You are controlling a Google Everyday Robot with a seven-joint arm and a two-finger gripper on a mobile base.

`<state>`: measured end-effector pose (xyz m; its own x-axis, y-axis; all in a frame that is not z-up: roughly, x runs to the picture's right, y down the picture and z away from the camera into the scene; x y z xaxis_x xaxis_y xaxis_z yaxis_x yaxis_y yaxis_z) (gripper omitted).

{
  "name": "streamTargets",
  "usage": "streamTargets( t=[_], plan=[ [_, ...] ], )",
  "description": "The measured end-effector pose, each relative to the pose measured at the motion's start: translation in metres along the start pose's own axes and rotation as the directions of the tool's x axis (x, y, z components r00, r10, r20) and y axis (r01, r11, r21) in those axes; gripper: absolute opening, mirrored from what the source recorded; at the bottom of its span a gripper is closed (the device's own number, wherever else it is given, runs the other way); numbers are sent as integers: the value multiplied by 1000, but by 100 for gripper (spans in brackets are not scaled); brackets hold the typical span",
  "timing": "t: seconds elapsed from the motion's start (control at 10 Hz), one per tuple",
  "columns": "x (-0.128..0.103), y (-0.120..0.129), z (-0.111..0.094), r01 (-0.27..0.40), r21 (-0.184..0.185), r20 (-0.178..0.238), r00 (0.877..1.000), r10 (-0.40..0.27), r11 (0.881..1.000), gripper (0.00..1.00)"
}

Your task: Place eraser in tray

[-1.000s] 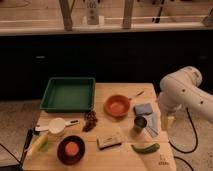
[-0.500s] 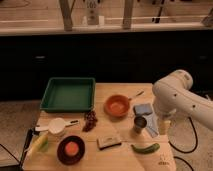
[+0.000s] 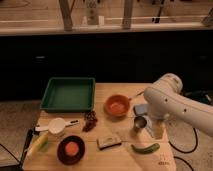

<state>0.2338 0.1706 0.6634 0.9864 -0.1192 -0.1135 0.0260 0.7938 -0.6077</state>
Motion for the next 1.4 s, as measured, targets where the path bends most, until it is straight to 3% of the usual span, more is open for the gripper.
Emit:
streamTargets(
  t=[0.3, 1.0, 1.4],
  plan=[
    [-12, 7, 1, 26, -11, -20, 999, -26, 1000, 80],
    [-71, 16, -4, 116, -19, -47, 992, -116, 993, 80],
    [-97, 16, -2, 134, -9, -25, 991, -134, 991, 80]
  ],
)
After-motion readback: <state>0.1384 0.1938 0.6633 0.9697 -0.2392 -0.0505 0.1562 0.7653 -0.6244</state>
